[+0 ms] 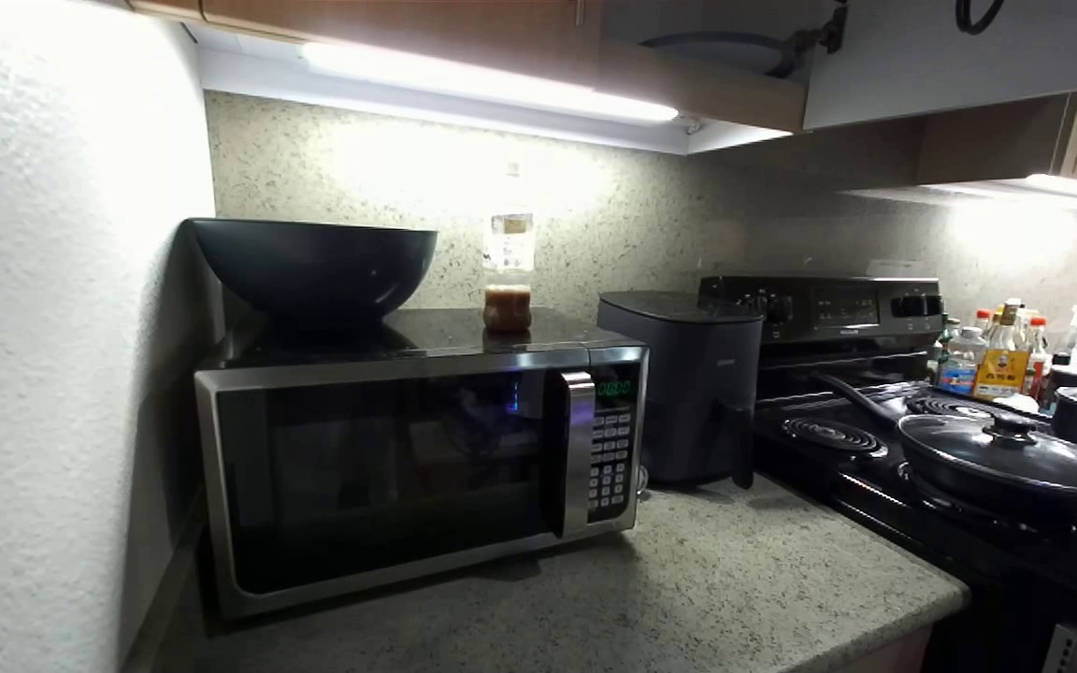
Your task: Take the plastic object in the top cabinet and put it on the counter
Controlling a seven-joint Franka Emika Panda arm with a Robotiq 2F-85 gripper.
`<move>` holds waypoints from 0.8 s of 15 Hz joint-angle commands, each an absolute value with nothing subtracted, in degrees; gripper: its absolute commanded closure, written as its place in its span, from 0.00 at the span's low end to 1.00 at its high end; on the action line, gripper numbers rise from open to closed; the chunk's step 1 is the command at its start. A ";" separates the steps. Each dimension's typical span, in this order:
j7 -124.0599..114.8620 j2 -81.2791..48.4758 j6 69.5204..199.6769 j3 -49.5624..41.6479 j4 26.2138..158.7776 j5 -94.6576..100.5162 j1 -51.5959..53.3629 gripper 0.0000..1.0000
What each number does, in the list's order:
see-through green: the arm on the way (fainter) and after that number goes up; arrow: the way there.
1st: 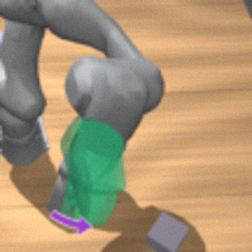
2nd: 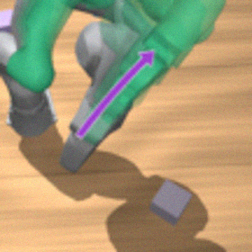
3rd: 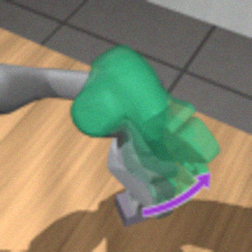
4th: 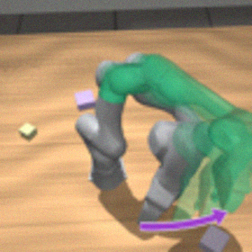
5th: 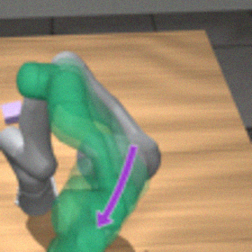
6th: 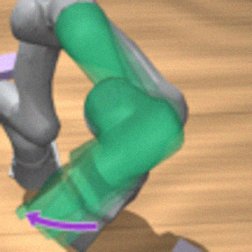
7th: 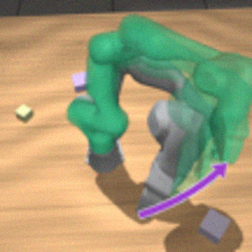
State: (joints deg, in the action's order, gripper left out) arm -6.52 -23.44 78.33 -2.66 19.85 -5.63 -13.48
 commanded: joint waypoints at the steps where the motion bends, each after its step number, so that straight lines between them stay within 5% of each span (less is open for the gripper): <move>1: -9.86 -20.04 78.13 -3.78 19.79 -3.35 -12.31 0.00; 12: -12.69 -21.17 81.01 0.56 19.94 -12.97 -14.77 0.00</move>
